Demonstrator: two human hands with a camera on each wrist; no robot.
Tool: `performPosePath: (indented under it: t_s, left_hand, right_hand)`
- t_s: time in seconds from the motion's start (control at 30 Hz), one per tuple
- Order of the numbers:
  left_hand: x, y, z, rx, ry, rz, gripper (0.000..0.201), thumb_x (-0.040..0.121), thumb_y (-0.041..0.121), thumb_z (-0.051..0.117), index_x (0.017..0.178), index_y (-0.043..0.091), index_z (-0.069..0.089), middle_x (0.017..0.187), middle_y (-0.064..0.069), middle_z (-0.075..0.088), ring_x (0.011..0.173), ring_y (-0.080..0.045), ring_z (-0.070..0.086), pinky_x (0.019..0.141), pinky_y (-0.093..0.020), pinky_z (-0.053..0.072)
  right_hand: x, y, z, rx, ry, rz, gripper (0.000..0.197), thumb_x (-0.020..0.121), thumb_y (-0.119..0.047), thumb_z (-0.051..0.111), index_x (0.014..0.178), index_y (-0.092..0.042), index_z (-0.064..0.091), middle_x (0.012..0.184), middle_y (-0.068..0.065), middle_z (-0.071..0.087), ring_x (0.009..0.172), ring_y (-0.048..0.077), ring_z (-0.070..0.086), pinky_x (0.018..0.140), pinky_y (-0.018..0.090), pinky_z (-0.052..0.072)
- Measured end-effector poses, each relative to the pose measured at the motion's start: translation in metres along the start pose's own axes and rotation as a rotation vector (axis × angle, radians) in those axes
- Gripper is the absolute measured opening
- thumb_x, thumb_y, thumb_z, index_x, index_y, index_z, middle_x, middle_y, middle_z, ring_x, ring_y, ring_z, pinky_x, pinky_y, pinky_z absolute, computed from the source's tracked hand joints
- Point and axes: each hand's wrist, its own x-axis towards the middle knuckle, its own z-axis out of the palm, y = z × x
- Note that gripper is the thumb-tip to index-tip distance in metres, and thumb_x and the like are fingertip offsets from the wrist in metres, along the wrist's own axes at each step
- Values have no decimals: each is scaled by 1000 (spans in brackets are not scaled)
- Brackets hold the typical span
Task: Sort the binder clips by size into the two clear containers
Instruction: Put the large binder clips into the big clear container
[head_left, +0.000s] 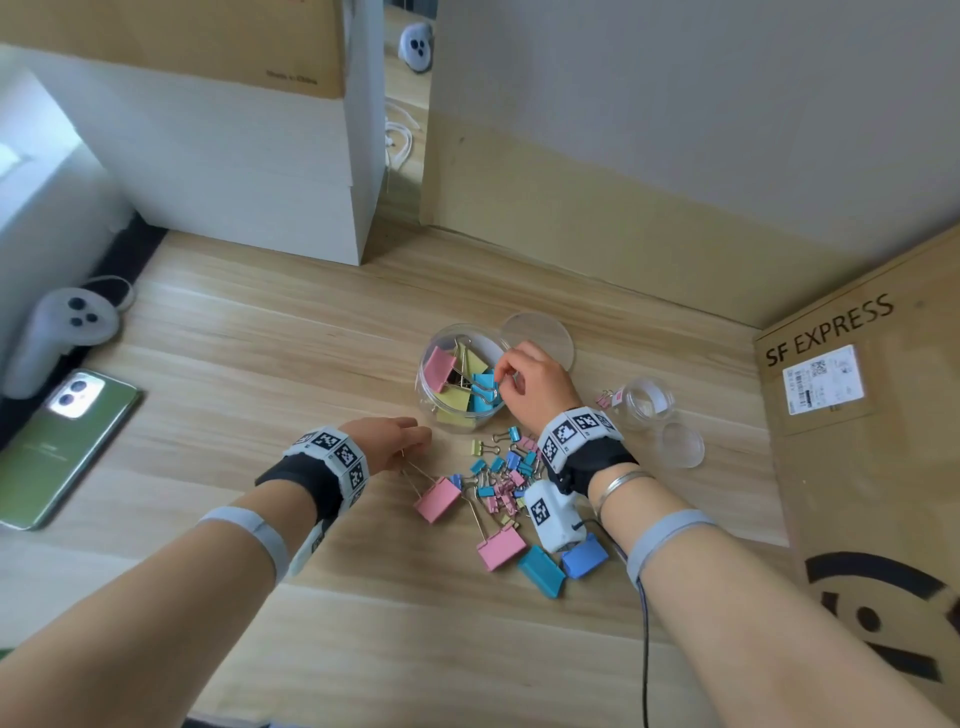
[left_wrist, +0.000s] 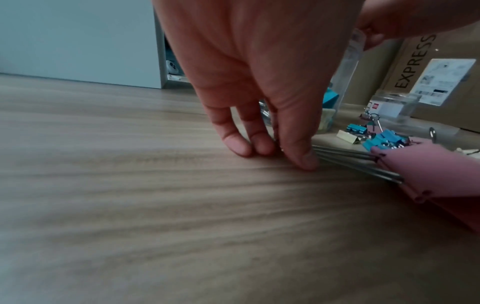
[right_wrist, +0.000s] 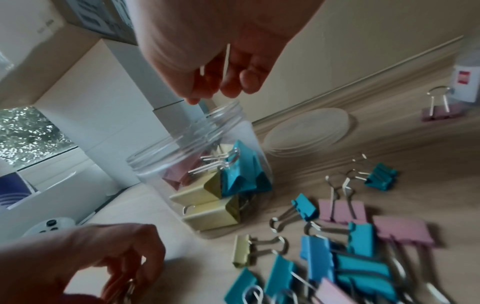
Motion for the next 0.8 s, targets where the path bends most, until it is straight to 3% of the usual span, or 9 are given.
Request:
performPosePath:
  t_s: [0.07,0.17,0.2,0.3,0.37,0.47,0.57,0.7,0.8]
  left_hand:
    - [-3,0,1,-71,-11,-31,17,91,14,50,105,15,60,108,-7,60,90,-20,59,75,-14,47]
    - [-2,-4,4,-111,-27,-6,26,89,14,56,114,9,62,110,-10,62,99,-24,60,84,-23,46]
    - [-4,-3,3,-167,-49,-27,27,89,12,57,114,7,62,103,-9,63,90,-21,62,78,-20,47]
    - [-2,-4,4,-308,-33,-5,21,89,10,57,106,1,64,66,3,61,47,5,57,51,-6,45]
    - [0,-6,6,-430,12,-26,13,89,8,57,95,3,67,52,9,58,36,8,53,46,-4,43]
    - [0,-10,7,-595,51,-23,19,88,10,59,73,20,65,53,6,59,39,5,55,61,-14,50]
    - [1,-10,10,-727,41,-28,22,89,10,58,70,21,65,47,8,60,46,-2,57,69,-22,50]
    - [-1,6,11,-726,6,46,18,86,12,62,70,21,64,66,1,62,56,-3,60,63,-13,52]
    - [-3,11,6,-682,-14,57,12,89,26,58,78,25,63,81,-2,63,69,-10,62,72,-21,54]
  right_hand:
    - [-8,3,-2,-79,-47,36,13,81,-5,52,74,-14,60,81,-2,56,63,14,50,61,29,47]
    - [-18,11,-3,-137,-114,146,14,83,-12,48,72,-17,57,64,-3,54,63,25,58,61,32,51]
    - [-21,13,-2,-121,-141,174,15,83,-13,48,72,-17,57,61,0,56,62,28,60,61,33,53]
    - [-29,13,-1,-59,-309,207,17,87,-16,50,77,-14,63,70,6,66,69,28,64,70,40,58]
    - [-34,10,1,10,-480,244,17,91,-21,51,81,-18,64,75,-1,67,69,22,65,73,39,57]
    - [-40,6,4,133,-652,292,21,93,-34,51,100,-20,64,82,-7,67,66,14,64,70,37,57]
    - [-42,5,4,239,-671,352,34,88,-31,60,120,-18,58,101,0,71,77,21,70,71,35,57]
    - [-38,4,-2,299,-587,365,34,87,-13,60,121,-12,56,105,3,68,76,17,69,71,30,58]
    - [-30,5,-20,327,-484,361,30,89,-10,56,119,-9,55,92,-2,65,66,7,62,63,21,56]
